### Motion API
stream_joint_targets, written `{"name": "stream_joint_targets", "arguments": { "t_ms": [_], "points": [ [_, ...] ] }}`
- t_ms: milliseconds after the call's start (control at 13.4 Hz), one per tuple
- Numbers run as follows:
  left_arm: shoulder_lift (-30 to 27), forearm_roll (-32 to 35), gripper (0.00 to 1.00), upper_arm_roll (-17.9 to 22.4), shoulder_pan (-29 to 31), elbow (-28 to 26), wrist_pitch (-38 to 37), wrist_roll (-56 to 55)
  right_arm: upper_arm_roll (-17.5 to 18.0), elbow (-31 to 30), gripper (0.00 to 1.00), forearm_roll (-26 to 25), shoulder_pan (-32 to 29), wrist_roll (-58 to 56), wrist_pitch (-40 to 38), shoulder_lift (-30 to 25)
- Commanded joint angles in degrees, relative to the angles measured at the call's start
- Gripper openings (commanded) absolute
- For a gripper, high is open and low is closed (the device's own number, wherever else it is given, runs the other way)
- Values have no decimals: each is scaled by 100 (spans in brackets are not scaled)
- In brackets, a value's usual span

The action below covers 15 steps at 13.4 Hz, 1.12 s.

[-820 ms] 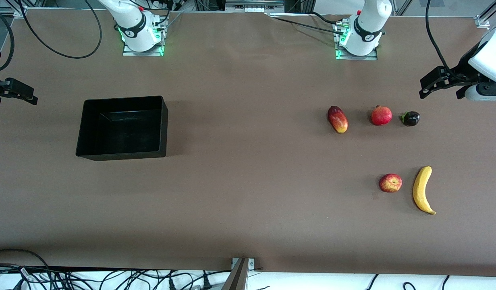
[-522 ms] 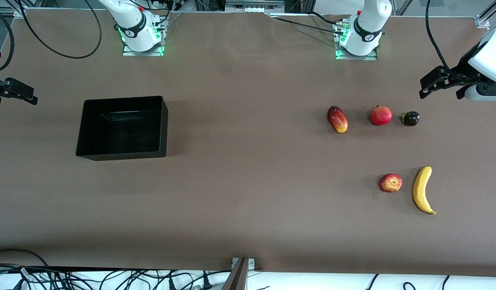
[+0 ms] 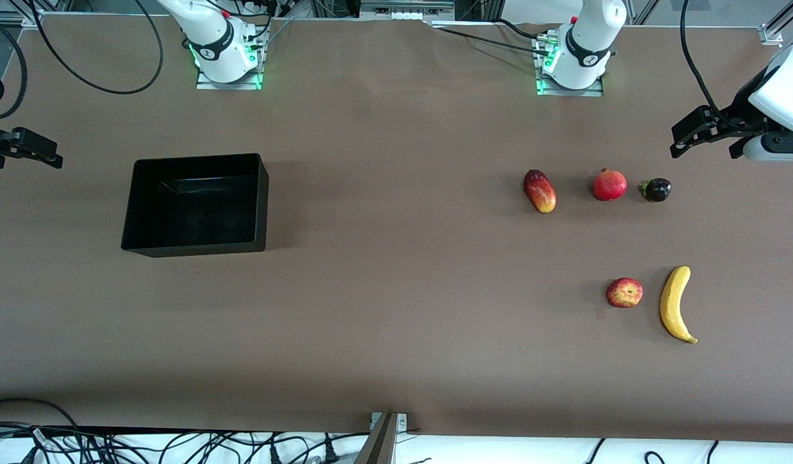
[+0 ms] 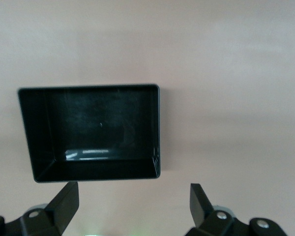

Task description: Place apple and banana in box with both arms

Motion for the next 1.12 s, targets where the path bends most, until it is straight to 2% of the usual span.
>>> {"name": "stream_joint_targets", "arguments": {
  "t_ms": [0, 149, 373, 596, 820, 1043],
  "points": [
    [85, -108, 100, 24, -35, 204, -134, -24, -217, -433, 100, -44, -96, 103, 304, 347],
    [85, -108, 100, 24, -35, 213, -134, -15, -305, -1152, 100, 0, -105, 111, 1277, 356],
    [85, -99, 100, 24, -35, 204, -134, -24, -385, -2295, 100, 369, -140, 24, 2474, 356],
    [85, -99, 100, 24, -26, 204, -125, -15, -429, -3149, 100, 343, -140, -3, 3144, 418],
    [85, -99, 100, 24, -35, 204, -125, -24, -446, -3222, 100, 291, -149, -21, 3163, 978],
    [85, -99, 100, 24, -35, 204, -125, -15, -455, -3195, 98, -42, -149, -12, 3251, 1147]
  ]
}}
